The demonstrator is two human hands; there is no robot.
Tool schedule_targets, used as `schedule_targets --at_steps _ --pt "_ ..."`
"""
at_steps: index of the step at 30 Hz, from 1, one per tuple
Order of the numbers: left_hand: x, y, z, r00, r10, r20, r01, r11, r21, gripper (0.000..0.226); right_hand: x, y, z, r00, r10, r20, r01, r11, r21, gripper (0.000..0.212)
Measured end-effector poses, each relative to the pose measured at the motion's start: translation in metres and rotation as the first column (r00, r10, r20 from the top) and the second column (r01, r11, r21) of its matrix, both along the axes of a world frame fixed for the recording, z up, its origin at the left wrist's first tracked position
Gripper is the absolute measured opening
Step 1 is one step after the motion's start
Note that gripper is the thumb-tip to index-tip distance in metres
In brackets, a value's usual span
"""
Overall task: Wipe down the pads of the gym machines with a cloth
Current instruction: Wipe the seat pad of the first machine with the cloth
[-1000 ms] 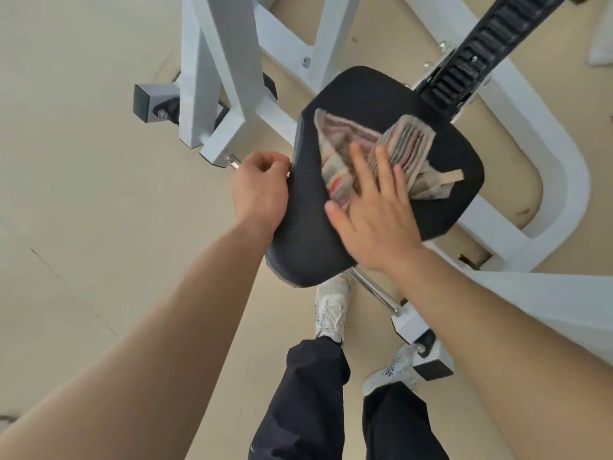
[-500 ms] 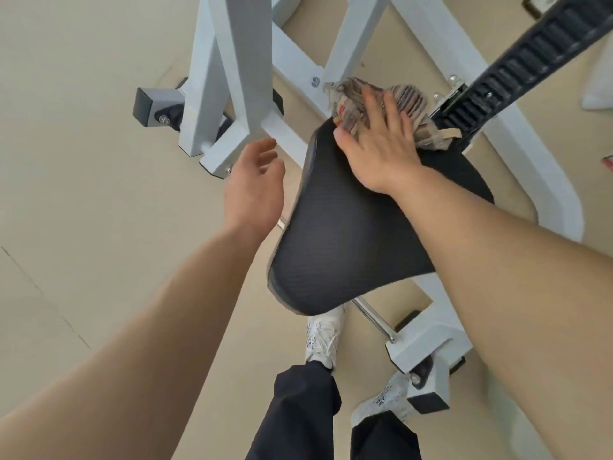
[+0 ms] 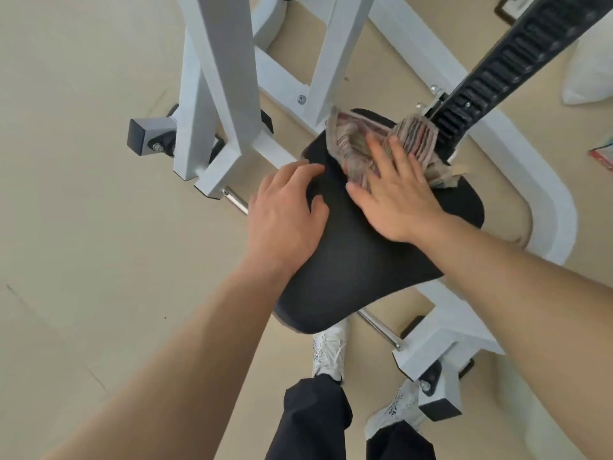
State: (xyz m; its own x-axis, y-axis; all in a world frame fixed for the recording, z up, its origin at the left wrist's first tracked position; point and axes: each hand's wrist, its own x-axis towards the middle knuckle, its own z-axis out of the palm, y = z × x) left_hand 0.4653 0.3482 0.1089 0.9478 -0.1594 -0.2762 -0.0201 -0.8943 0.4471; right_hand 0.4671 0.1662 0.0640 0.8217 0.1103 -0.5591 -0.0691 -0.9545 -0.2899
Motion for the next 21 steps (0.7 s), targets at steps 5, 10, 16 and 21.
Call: schedule_targets --at_steps 5,10,16,21 --pt "0.008 -0.039 -0.003 0.953 -0.297 -0.065 0.303 0.943 0.134 0.049 -0.038 -0.036 -0.009 0.967 -0.255 -0.015 0.253 0.964 -0.081 0.068" --pt "0.002 -0.067 -0.002 0.952 -0.281 -0.118 0.288 0.957 0.046 0.042 -0.146 -0.003 0.024 0.995 -0.089 -0.033 0.088 0.996 -0.031 0.066" --pt "0.003 -0.042 -0.008 0.999 -0.029 0.017 0.03 0.999 -0.035 0.036 -0.08 0.016 0.013 0.971 0.203 0.126 -0.215 0.973 0.084 0.062" --pt "0.014 -0.027 -0.006 0.994 -0.105 0.04 0.103 0.994 0.033 0.036 0.013 -0.026 -0.017 0.997 -0.077 -0.001 0.077 0.997 -0.007 0.065"
